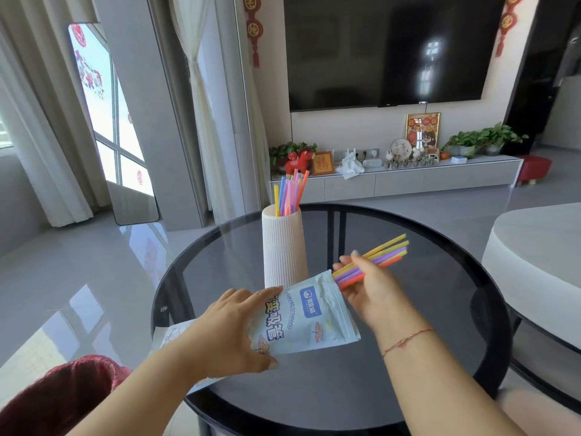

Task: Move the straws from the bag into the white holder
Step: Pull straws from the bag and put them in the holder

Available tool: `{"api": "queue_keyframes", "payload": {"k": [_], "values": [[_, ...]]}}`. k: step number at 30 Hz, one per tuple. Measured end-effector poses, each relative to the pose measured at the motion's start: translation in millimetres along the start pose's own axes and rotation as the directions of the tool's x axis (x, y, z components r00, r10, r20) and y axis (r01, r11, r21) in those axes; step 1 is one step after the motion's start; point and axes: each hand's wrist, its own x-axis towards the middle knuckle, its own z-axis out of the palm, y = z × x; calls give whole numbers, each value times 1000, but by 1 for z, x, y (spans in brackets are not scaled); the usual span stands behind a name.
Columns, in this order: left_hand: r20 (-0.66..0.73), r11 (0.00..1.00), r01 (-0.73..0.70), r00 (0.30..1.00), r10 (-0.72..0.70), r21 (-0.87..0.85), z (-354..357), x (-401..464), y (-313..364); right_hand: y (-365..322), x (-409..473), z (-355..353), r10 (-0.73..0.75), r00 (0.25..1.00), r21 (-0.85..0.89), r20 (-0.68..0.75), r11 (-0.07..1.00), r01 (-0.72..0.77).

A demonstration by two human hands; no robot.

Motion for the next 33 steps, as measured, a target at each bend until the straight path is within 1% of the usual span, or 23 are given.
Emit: {"api": "queue_keyframes", "payload": {"k": [2, 3, 5, 7, 8, 10, 13, 14, 17, 20, 22, 24, 25, 26, 27, 28, 29, 30, 31, 32, 33], "values": [[9, 1000, 7, 1000, -7, 26, 1, 0, -2, -22, 7, -3, -68, 995, 118, -68, 990, 76], [11, 999, 9, 1000, -9, 37, 2, 1, -2, -30, 11, -3, -98, 991, 133, -89, 985, 109], [12, 999, 14, 1000, -14, 40, 3, 3, -2, -35, 13, 1, -127, 989, 65, -70, 989, 132], [11, 1000, 21, 1000, -21, 8, 4, 8, 2, -27, 12, 7, -89, 996, -89, 0, 992, 89], [11, 1000, 22, 1000, -22, -3, 4, 9, 3, -23, 11, 9, -64, 998, -128, 19, 990, 66], [15, 1000, 25, 1000, -25, 15, 5, 11, 5, -25, 13, 8, -53, 999, -90, 0, 995, 53], [63, 994, 39, 997, -46, 106, 6, 10, -1, -48, 25, -1, -115, 991, 11, -74, 993, 116], [92, 988, 41, 994, -55, 147, 6, 9, -3, -56, 29, -3, -143, 986, 7, -87, 990, 144], [160, 968, 19, 985, -61, 248, 9, 12, -3, -69, 34, 1, -235, 968, -93, -83, 969, 228], [162, 964, -1, 986, -44, 265, 19, 19, 1, -75, 30, 15, -315, 948, -161, -40, 939, 305], [141, 970, -8, 990, -27, 241, 26, 25, 5, -75, 27, 26, -346, 938, -179, 16, 922, 343], [133, 982, -6, 991, -20, 189, 28, 30, 11, -73, 21, 35, -345, 935, -164, 81, 921, 354], [137, 993, 26, 990, -42, 114, 28, 33, 15, -72, 18, 39, -340, 934, -148, 111, 924, 353], [145, 996, 86, 986, -82, -22, 25, 34, 20, -71, 15, 42, -334, 933, -132, 135, 927, 351], [160, 959, 174, 977, -139, -226, 22, 36, 26, -70, 13, 46, -330, 931, -120, 154, 929, 349], [180, 845, 259, 964, -196, -468, 18, 37, 33, -70, 11, 49, -326, 931, -111, 168, 932, 346], [210, 640, 321, 946, -245, -699, 14, 37, 40, -69, 9, 53, -321, 929, -105, 181, 933, 343], [240, 357, 334, 929, -282, -872, 12, 39, 45, -66, 7, 57, -317, 928, -106, 197, 934, 342], [298, 43, 326, 906, -301, -945, 11, 41, 47, -63, 5, 61, -312, 925, -114, 216, 933, 341], [360, -229, 302, 890, -281, -925, 10, 43, 49, -58, 2, 65, -304, 922, -126, 238, 932, 340], [388, -419, 267, 892, -234, -868, 10, 45, 49, -53, 0, 68, -293, 919, -139, 262, 931, 337]]}}
